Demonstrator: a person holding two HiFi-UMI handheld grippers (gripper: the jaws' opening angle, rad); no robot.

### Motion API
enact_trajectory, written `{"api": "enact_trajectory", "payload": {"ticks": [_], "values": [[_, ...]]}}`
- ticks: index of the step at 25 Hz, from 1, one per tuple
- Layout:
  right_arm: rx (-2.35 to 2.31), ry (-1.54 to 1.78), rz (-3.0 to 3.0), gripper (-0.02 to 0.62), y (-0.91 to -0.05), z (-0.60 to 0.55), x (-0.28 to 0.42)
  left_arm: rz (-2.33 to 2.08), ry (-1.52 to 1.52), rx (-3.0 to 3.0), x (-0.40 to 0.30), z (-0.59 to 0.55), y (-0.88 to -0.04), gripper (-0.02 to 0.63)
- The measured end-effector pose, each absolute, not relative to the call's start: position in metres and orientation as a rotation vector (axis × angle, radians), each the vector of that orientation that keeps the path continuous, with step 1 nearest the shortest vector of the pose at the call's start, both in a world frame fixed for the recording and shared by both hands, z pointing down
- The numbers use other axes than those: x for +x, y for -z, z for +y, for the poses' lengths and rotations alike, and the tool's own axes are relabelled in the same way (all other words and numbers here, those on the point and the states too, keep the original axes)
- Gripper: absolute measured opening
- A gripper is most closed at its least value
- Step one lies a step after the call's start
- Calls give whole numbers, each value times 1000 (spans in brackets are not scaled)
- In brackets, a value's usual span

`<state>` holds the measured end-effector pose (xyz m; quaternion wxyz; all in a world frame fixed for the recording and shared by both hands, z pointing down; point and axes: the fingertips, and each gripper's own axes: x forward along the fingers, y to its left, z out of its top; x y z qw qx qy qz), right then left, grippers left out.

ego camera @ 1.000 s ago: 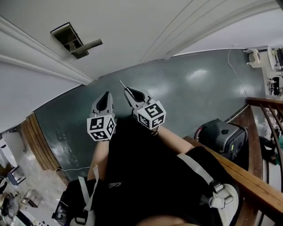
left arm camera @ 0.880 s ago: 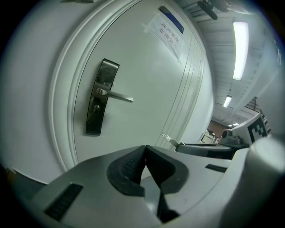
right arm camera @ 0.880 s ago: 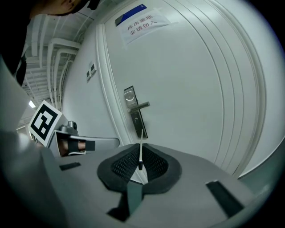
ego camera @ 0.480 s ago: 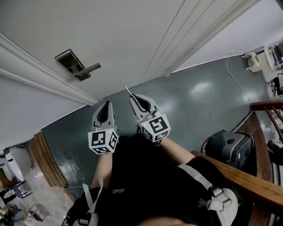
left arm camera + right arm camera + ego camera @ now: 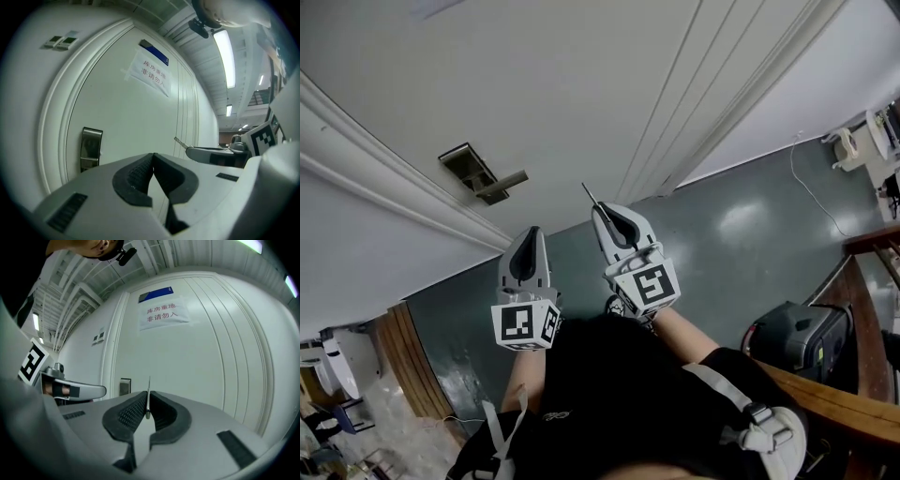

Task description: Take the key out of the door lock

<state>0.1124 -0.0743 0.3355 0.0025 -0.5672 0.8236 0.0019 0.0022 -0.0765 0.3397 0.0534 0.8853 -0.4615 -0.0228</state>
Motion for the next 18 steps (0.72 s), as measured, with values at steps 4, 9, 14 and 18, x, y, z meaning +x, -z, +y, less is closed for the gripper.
{"api": "enact_trajectory", "payload": {"ticks": [4,9,14,18], "values": [[-1746,-83,2569,32,-313,-75,111,-1412,96,2728,5,-74,-319,23],[-1741,-82,2549,32,-306,-72,116,-1440,101,2762,7,-69,-308,23],[-1742,-98,2551,32,-304,-71,117,-1445,99,2753,7,-67,-309,23],[-1742,-97,2544,32,-304,-71,118,-1441,104,2758,9,-67,-308,23]]}}
